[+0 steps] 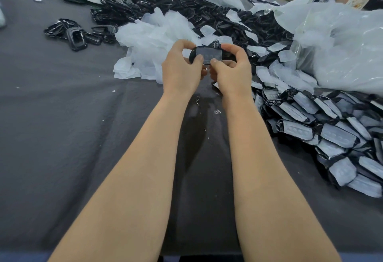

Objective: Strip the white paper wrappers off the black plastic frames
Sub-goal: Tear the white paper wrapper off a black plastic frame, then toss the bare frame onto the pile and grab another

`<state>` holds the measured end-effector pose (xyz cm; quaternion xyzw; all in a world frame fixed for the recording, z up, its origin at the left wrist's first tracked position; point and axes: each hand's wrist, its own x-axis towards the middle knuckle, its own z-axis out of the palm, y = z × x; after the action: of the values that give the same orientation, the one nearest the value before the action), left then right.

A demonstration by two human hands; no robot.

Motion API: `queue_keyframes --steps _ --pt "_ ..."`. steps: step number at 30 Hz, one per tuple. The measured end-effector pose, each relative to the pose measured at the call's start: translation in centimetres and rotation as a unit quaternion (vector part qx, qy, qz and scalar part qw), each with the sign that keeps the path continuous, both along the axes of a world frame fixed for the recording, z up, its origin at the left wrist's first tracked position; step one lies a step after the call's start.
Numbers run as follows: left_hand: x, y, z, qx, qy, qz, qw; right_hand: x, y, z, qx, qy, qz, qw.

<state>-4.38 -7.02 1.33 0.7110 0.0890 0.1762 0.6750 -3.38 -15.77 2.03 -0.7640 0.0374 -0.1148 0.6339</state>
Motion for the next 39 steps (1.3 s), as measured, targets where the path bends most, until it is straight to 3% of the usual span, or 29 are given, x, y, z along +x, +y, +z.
queue_keyframes --steps 3,6,13,20,23,26,31,39 --pt "-0.6 -0.7 0.7 0.049 -0.003 -0.015 0.999 -0.9 -1.0 0.4 -0.022 -0.006 -0.024 0.999" --pt "-0.9 -1.9 1.4 0.126 0.005 -0.063 0.99 -2.3 -3.1 0.7 -0.11 -0.006 -0.054 0.992" --pt "-2.0 -6.9 1.6 0.319 0.022 -0.187 0.929 -6.5 -8.7 0.4 -0.232 0.094 -0.105 0.962" --pt "-3.2 -10.4 0.6 0.371 0.062 -0.234 0.897 -8.9 -10.4 -0.4 -0.341 0.117 -0.158 0.919" --pt "-3.4 -10.7 0.2 0.37 0.039 -0.177 0.911 -9.6 -10.5 -0.5 -0.308 0.034 -0.212 0.927" --pt "-3.6 -11.6 -0.2 0.387 -0.047 -0.072 0.918 -9.7 -10.6 -0.7 -0.323 -0.06 -0.274 0.904" --pt "-3.2 -15.1 -1.9 0.467 -0.009 -0.143 0.872 -9.1 -13.3 -1.6 -0.455 0.124 -0.214 0.856" --pt "-3.0 -21.0 -2.3 0.445 0.029 -0.146 0.883 -8.5 -18.9 -2.0 -0.482 0.084 -0.222 0.844"
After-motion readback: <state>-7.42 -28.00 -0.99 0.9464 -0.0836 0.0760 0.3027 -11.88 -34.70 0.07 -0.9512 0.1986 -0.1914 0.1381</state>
